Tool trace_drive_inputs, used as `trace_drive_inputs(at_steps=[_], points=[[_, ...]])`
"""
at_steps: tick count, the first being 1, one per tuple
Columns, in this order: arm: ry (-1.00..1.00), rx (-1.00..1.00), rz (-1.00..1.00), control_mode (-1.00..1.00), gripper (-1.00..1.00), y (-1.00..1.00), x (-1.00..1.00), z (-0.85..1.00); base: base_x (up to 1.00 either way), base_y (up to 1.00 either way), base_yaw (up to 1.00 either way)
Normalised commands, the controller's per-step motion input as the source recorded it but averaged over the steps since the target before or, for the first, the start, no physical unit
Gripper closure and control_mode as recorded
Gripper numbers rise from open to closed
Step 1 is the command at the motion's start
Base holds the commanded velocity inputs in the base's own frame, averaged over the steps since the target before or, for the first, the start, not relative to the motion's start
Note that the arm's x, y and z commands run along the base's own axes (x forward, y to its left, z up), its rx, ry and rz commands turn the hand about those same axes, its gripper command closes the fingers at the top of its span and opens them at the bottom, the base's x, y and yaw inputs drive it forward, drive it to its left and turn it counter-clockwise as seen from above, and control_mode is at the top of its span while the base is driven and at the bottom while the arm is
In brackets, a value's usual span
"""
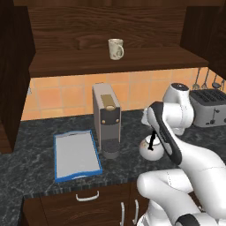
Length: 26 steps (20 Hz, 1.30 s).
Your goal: Pick the kettle from the counter and place it on the tray. Then pick the mug from the cabinet and place it on the tray. Then close the cabinet doors.
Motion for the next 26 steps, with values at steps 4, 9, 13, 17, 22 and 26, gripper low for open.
trace_drive_inputs(at_steps=[4, 9, 13, 17, 22, 26], points=[[0.02, 0.0, 0.0, -1.0, -1.0, 0.0, 0.3, -0.35, 0.0, 0.0, 0.0], [0.01, 0.0, 0.0, -1.0, -1.0, 0.0, 0.29, -0.3, 0.0, 0.0, 0.0], [0.03, 0.0, 0.0, -1.0, -1.0, 0.0, 0.32, -0.29, 0.0, 0.0, 0.0], [0.07, 0.0, 0.0, -1.0, -1.0, 0.0, 0.2, -0.33, 0.0, 0.0, 0.0], [0.03, 0.0, 0.0, -1.0, -1.0, 0.0, 0.12, -0.24, 0.0, 0.0, 0.0], [-0.04, 0.0, 0.0, -1.0, 1.0, 0.0, -0.17, -0.12, 0.0, 0.0, 0.0]])
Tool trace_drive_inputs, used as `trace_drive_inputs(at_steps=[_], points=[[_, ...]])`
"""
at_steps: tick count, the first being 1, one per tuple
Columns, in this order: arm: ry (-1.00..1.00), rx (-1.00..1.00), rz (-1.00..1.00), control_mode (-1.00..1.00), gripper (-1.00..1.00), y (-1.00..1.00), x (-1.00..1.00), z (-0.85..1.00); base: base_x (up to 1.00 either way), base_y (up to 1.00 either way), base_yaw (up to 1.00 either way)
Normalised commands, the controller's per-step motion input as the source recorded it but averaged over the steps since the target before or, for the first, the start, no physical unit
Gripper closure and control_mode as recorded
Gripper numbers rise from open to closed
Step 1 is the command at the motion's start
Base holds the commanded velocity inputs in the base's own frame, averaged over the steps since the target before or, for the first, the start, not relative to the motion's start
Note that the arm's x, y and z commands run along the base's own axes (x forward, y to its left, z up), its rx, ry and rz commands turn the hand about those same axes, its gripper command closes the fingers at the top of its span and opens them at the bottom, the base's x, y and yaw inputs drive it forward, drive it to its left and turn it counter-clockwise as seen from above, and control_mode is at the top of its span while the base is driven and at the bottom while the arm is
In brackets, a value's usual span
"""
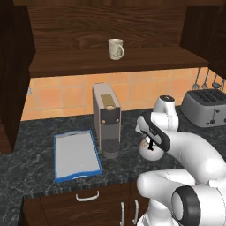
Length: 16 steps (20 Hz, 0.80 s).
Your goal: Pick the kettle from the counter and place it on the tray. Then pick the mug from the cabinet and place it on the tray. Then close the cabinet doors.
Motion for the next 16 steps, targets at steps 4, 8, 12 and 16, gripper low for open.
trace_drive_inputs(at_steps=[4, 8, 12, 16], points=[[-0.04, 0.0, 0.0, -1.0, 1.0, 0.0, -0.14, -0.16, 0.0, 0.0, 0.0], [-0.05, 0.0, 0.0, -1.0, 1.0, 0.0, -0.09, -0.02, 0.0, 0.0, 0.0], [0.0, 0.0, 0.05, -1.0, 1.0, 0.02, -0.37, 0.45, 0.0, 0.0, 0.0], [-0.02, -0.08, 0.0, -1.0, 1.0, 0.08, -0.6, 0.54, 0.0, 0.0, 0.0]])
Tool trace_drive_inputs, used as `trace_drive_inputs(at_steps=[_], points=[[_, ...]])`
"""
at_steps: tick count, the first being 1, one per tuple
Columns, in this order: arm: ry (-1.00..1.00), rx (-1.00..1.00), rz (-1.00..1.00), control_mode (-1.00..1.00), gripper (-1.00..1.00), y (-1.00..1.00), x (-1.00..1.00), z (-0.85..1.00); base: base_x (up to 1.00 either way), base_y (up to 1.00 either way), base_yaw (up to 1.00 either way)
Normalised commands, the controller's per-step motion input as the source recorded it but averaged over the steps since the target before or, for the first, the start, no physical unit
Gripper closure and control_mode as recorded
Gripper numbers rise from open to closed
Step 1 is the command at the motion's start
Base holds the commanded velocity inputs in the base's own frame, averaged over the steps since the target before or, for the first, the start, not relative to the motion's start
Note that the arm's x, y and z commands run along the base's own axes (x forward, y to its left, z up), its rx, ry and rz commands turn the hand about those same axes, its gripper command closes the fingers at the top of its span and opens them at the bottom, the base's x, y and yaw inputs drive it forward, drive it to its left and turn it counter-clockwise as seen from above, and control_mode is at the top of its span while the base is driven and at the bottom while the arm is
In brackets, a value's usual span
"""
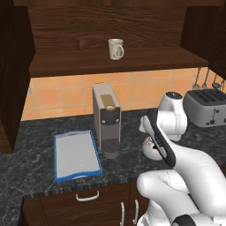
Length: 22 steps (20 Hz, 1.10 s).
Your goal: Pick the kettle from the counter and place it on the tray. Then pick the mug from the cabinet and place it on the tray. Then close the cabinet doors.
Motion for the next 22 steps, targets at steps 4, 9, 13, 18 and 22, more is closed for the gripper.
trace_drive_inputs(at_steps=[4, 9, 13, 18, 22], points=[[-0.05, -0.09, 0.0, -1.0, 1.0, 0.3, -0.5, 0.53, 0.0, 0.0, 0.0], [-0.12, -0.07, 0.05, -1.0, 1.0, 0.59, -0.42, 0.34, 0.0, 0.0, 0.0], [0.04, -0.01, 0.07, -1.0, 1.0, 0.76, -0.21, 0.21, 0.0, 0.0, 0.0], [0.0, 0.0, 0.12, -1.0, 1.0, 0.83, -0.03, 0.15, 0.0, 0.0, 0.0], [0.01, 0.01, 0.04, -1.0, 1.0, 0.89, 0.04, 0.09, 0.0, 0.0, 0.0]])
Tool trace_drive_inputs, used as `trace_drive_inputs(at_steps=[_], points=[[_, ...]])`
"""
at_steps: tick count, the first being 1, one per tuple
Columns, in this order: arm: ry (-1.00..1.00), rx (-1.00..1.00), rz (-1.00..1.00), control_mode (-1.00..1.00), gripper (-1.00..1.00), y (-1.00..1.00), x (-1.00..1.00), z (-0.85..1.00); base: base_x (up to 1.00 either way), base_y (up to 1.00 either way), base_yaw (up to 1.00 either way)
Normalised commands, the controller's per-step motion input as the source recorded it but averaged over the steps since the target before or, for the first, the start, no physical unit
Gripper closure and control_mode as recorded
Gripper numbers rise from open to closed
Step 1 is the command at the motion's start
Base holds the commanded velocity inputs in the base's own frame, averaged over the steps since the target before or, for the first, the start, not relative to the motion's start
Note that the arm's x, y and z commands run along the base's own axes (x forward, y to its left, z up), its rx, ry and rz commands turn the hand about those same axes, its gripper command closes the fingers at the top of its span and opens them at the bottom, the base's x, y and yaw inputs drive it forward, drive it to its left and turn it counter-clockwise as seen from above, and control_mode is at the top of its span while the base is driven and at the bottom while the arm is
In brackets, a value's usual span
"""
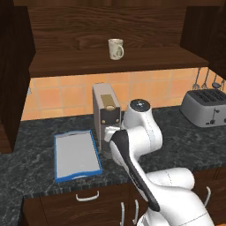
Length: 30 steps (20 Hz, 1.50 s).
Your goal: Pick the kettle from the counter and place it on the tray. Then pick the mug from the cabinet and place it on the tray. Then close the cabinet doors.
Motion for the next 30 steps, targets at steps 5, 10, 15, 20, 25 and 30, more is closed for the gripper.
trace_drive_inputs(at_steps=[5, 10, 15, 20, 25, 30], points=[[-0.01, 0.0, 0.0, -1.0, 1.0, 0.82, 0.25, 0.0, 0.0, 0.0, 0.0], [0.0, 0.0, 0.04, -1.0, 1.0, 0.76, 0.5, 0.0, 0.0, 0.0, 0.0], [0.0, 0.0, 0.22, -1.0, 1.0, 0.51, 0.76, -0.05, 0.0, 0.0, 0.0], [0.0, 0.0, 0.23, -1.0, 1.0, 0.42, 0.73, -0.21, 0.0, 0.0, 0.0], [0.04, 0.0, 0.01, -1.0, 1.0, 0.55, 0.6, -0.26, 0.0, 0.0, 0.0], [0.06, 0.0, -0.03, -1.0, 1.0, 0.42, 0.39, -0.24, 0.0, 0.0, 0.0]])
